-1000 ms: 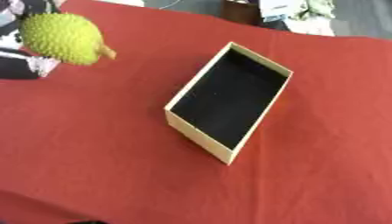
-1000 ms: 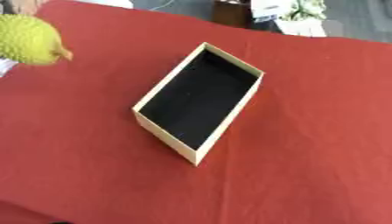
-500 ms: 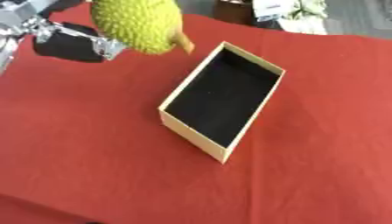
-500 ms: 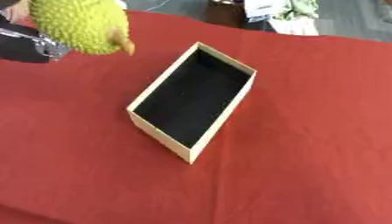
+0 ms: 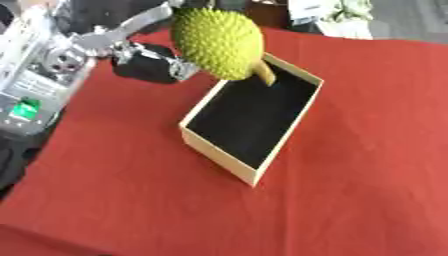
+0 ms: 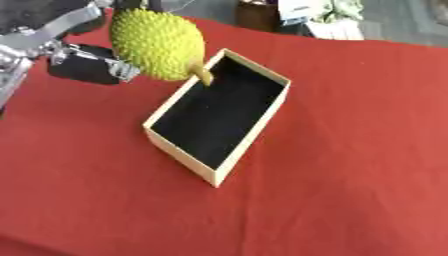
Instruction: Pick up objects on the table and place them in the box.
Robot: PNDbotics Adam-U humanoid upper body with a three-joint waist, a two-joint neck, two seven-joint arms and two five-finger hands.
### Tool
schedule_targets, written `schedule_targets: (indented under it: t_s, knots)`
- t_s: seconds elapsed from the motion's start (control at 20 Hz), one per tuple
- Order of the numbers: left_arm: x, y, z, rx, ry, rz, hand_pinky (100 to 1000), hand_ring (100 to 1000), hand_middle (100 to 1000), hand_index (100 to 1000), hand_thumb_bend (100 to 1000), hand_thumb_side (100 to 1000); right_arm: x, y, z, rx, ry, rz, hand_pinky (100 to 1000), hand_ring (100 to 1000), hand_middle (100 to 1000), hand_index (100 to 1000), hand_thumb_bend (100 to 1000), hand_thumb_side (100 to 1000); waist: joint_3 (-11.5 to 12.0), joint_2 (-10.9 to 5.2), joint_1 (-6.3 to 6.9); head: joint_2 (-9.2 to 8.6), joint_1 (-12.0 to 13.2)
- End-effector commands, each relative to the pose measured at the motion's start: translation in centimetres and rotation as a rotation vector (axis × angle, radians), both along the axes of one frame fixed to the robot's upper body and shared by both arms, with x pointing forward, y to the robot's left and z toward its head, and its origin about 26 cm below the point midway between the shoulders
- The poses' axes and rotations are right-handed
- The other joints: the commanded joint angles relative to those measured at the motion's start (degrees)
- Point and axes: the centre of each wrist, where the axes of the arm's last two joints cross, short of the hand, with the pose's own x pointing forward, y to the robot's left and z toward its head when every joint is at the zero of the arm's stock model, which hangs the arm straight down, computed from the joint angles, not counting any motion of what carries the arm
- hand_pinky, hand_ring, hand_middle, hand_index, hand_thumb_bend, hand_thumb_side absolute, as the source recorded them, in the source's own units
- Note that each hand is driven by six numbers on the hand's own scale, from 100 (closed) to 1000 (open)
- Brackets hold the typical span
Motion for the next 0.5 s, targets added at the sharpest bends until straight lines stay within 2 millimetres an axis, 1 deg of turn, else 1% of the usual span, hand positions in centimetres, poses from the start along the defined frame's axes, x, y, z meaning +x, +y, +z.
schedule_targets:
  t_s: [0.05, 0.25, 0.5]
  knots:
    - [1.1, -0.4, -0.1, 0.044, 0.004, 0.033, 369, 501, 525, 652, 100, 100, -0.4, 0.0, 0.7, -0.014, -0.022, 0.007, 796, 835, 830, 828, 100, 862, -0.3, -1.23, 0.2, -0.52, 0.9]
    - [3.0, -0.8, -1.6, 0.082, 0.069, 0.064, 380, 512, 537, 658, 100, 100, -0.4, 0.0, 0.6, -0.009, -0.018, 0.007, 795, 835, 830, 828, 100, 865, -0.4, -1.15, 0.11, -0.38, 1.2]
    - [4.7, -1.6, -3.5, 0.157, 0.138, 0.061, 422, 533, 560, 681, 186, 100, -0.4, 0.0, 0.5, -0.005, -0.016, 0.008, 794, 834, 830, 828, 100, 866, -0.7, -1.05, 0.08, -0.31, 1.2]
